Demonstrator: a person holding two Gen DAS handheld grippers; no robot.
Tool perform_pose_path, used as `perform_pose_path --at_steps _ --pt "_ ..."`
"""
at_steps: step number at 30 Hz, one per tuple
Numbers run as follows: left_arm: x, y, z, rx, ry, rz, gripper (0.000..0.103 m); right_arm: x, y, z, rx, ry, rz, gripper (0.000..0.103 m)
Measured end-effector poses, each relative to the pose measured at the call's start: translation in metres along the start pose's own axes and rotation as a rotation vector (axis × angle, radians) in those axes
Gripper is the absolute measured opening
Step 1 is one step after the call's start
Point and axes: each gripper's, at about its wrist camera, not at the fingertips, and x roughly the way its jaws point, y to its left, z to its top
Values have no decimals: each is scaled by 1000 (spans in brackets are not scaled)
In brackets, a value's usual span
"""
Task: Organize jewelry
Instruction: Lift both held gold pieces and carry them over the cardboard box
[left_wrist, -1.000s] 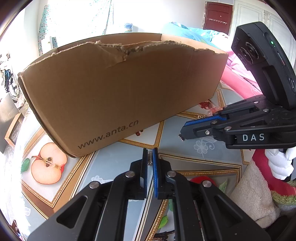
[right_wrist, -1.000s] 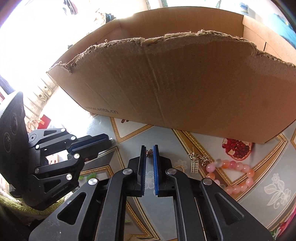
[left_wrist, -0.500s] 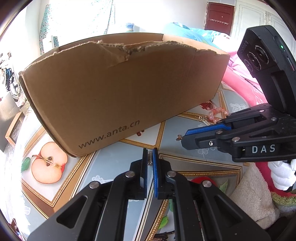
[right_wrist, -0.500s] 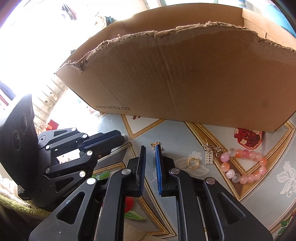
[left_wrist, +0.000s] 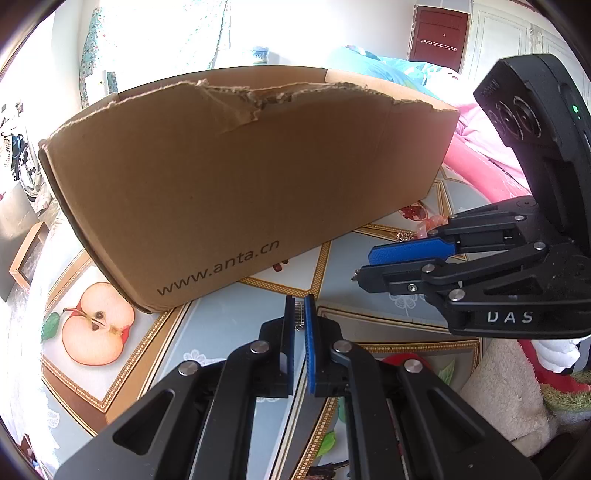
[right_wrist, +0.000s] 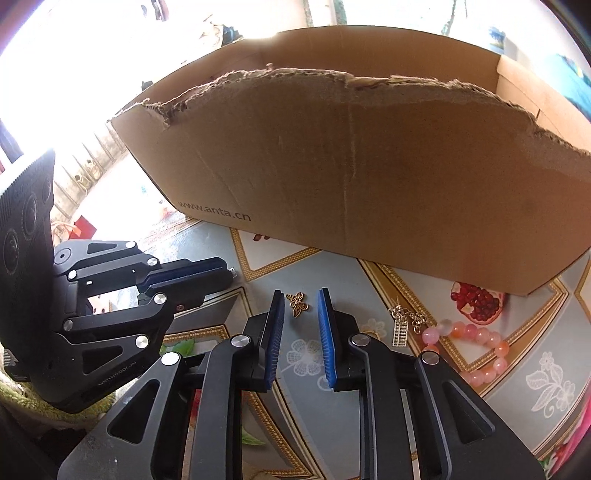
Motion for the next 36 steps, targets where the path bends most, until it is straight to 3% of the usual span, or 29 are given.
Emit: perform_pose_path --at_steps 2,5,9,18,27,36 --pt "0 0 0 0 0 0 5 2 8 0 -51 0 -16 19" --pt "0 -1 0 -2 -1 0 5 6 20 0 -115 6 -56 10" --pt "0 -1 0 -5 -2 1 5 6 25 -2 -130 8 -67 5" --pt "1 -1 0 0 -2 2 5 2 14 0 -36 -13 -28 5" --pt "-3 -3 1 7 -9 9 5 -27 -8 0 49 -60 -6 5" --pt "-30 -8 10 19 -67 12 5 -70 -21 -9 84 -131 18 5"
